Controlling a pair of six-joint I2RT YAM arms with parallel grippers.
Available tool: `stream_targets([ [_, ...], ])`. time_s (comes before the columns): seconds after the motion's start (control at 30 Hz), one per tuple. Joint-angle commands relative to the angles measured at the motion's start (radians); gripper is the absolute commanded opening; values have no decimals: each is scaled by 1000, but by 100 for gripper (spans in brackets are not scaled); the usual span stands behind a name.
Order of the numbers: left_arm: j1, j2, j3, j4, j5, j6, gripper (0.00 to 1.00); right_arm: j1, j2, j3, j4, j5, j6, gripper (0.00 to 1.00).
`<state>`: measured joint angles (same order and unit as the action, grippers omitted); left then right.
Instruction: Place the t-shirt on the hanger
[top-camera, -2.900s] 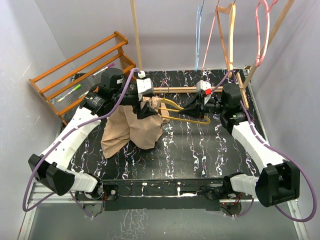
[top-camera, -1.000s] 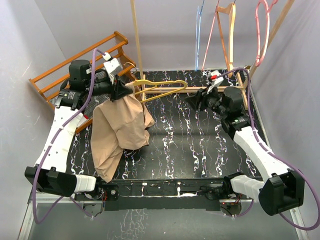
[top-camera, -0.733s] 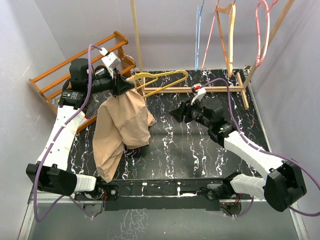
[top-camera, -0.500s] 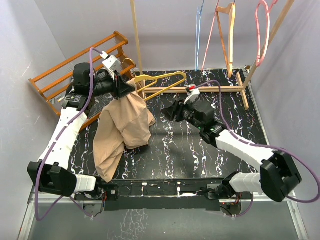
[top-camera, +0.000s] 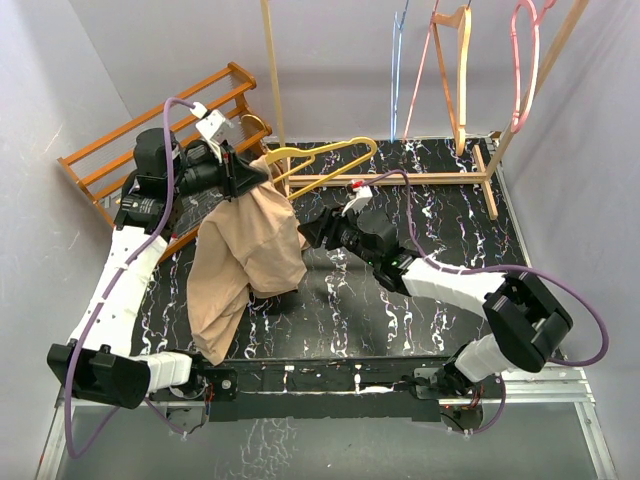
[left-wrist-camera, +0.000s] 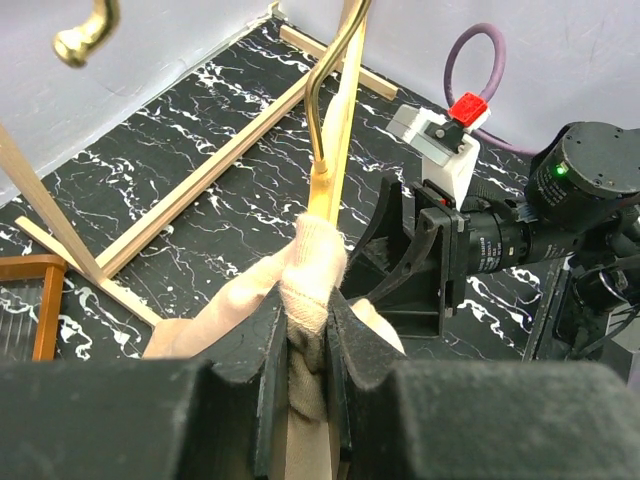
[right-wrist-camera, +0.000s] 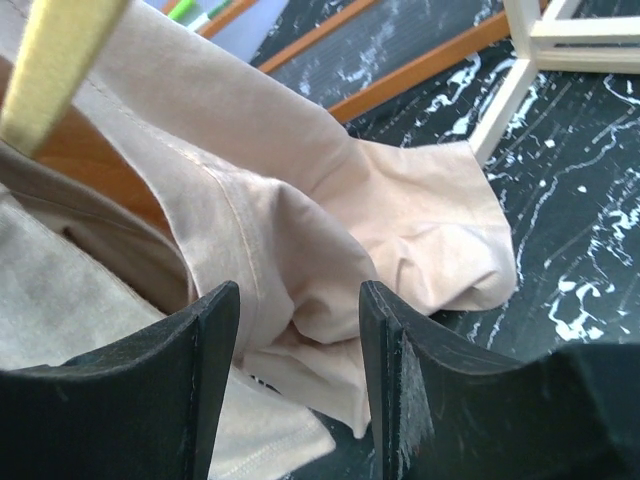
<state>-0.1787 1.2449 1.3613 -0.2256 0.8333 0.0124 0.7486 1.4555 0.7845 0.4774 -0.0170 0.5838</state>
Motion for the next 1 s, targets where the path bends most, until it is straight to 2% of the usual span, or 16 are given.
stream_targets([
  [0.0, 2, -55, 31, 22, 48, -18, 0, 18, 3, 24, 172, 29, 29, 53],
  [0.37, 2, -25, 48, 28, 35, 1, 0, 152, 55, 88, 164, 58, 2, 54],
  [0.5, 3, -14, 57, 18, 36, 12, 0, 203, 71, 105, 149, 117, -22, 54],
  [0.67, 2, -22, 54, 16, 45, 7, 0, 206, 48, 66, 158, 234, -31, 53],
  [0.73, 3, -27, 52, 10, 50, 11, 0, 206, 31, 51, 157, 284, -38, 47],
  [0.9, 2, -35, 55, -8, 49, 27, 0, 205, -2, 30, 144, 352, -53, 19],
  [0.97, 3, -37, 56, -12, 47, 30, 0, 204, -17, 18, 143, 364, -53, 12],
])
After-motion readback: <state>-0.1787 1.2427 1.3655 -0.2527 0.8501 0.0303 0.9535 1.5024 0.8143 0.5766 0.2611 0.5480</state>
